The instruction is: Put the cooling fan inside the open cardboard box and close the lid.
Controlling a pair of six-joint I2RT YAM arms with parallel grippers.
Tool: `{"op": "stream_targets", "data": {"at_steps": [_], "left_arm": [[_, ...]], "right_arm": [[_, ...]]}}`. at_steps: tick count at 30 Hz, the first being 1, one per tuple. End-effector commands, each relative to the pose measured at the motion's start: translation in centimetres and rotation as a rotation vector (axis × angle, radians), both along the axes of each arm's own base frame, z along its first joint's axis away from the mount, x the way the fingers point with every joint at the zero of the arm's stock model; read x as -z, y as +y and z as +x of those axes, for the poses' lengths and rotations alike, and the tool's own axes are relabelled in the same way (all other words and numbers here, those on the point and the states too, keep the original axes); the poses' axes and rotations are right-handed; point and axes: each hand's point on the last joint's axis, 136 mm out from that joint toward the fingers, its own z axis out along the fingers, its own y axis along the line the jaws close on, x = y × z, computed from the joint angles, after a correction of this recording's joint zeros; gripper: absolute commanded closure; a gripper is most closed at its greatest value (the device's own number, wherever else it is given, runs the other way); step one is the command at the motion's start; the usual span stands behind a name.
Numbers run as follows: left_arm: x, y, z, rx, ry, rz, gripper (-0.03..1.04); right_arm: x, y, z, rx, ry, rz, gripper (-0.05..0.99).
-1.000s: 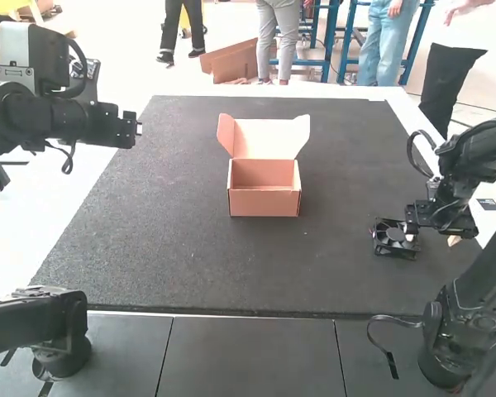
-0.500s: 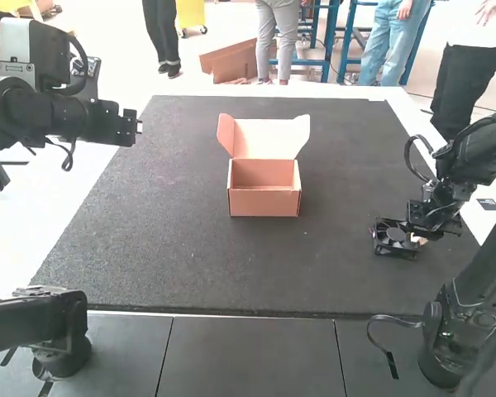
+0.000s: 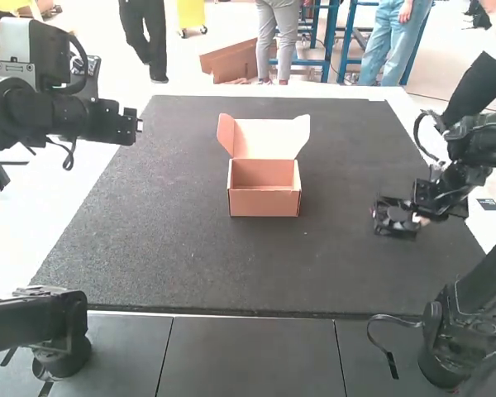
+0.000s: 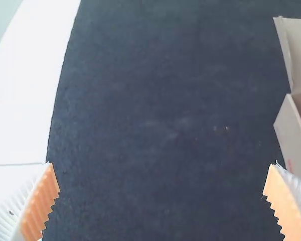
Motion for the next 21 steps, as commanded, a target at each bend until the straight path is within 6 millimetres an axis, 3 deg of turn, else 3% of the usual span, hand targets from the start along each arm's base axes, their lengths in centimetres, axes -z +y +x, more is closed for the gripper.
{"op": "stream_targets", "data": {"at_steps": [1,4,8,16,21], "left_arm": [[1.0,-0.2,0.0,0.003,0.009,-0.002,0.04],[1.5,-0.2,0.2,0.005,0.007,0.002,0.04],[2.4,-0.2,0.1,0.006,0.021,0.008,0.04],[3.2,-0.3,0.2,0.015,0.025,0.014,0.04],[3.3,-0.8,0.1,0.033,0.022,0.013,0.04]], "right_arm": [[-6.8,0.3,2.4,0.028,-0.204,0.018,0.94],[-10.0,1.0,2.0,0.024,-0.262,0.038,0.94],[-13.1,3.8,1.3,0.03,-0.287,0.153,0.94],[-17.4,12.3,0.8,-0.078,-0.287,0.305,0.94],[-17.4,18.2,0.1,-0.156,-0.23,0.347,0.94]]}}
